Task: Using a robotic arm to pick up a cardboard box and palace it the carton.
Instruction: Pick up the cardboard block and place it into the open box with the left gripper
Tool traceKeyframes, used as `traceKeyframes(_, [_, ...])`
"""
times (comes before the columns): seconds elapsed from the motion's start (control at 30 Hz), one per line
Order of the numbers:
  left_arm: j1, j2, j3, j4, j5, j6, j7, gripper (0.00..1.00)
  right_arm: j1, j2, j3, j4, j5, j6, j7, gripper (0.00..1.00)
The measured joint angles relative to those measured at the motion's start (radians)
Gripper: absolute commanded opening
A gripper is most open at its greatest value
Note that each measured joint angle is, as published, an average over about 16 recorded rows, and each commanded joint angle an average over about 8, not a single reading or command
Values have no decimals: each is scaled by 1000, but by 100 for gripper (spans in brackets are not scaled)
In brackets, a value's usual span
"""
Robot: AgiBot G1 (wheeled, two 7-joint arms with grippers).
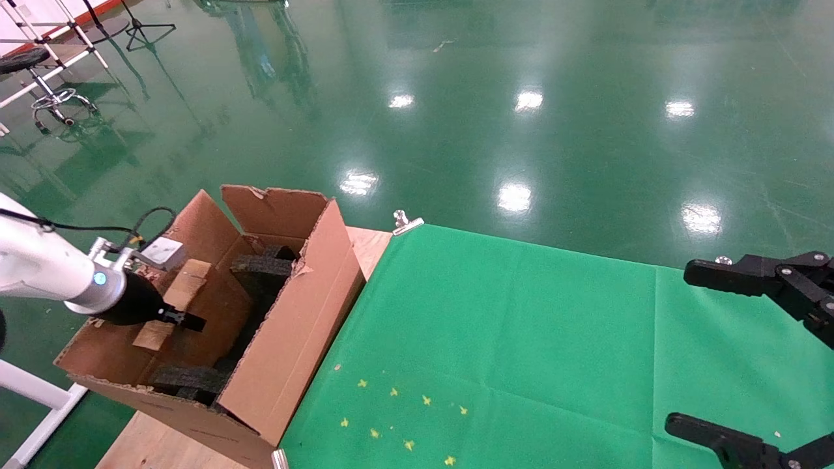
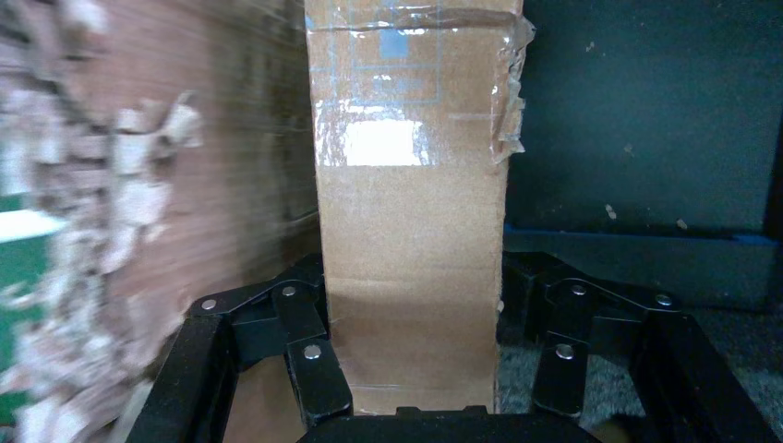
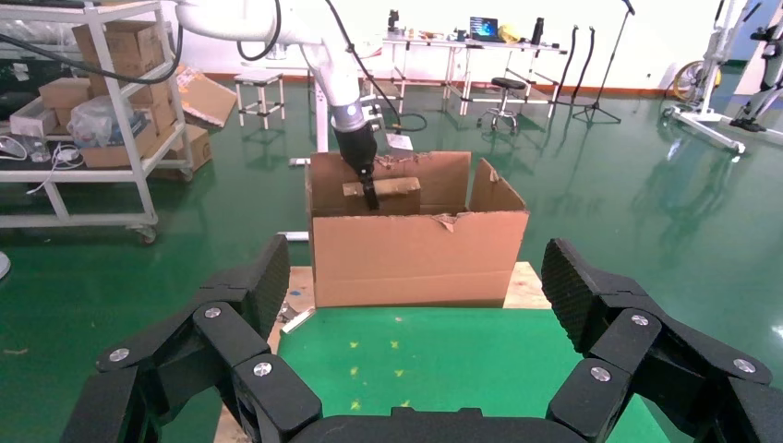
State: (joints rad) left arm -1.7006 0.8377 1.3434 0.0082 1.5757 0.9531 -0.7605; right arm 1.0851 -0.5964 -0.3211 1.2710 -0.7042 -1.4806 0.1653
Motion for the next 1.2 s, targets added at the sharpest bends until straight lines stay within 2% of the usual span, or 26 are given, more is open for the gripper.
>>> traceKeyframes(0.23, [48,19,-11,-3,-16,-39,-17,0,0,0,0,0,0,0,0,100])
traceKeyframes(0.27, [53,22,-12,-3,-18,-44,-19,4,0,0,0,0,0,0,0,100])
traceKeyframes(0.5, [79,33,-18,-2,-25,-68,-30,91,0,0,0,0,0,0,0,100])
traceKeyframes(0.53, [81,34,-19,-2,-26,-70,-31,100,0,0,0,0,0,0,0,100])
traceKeyframes(1.2, [51,28,-9,9,-13,-59,-37,100,0,0,-1,-1,0,0,-1,100])
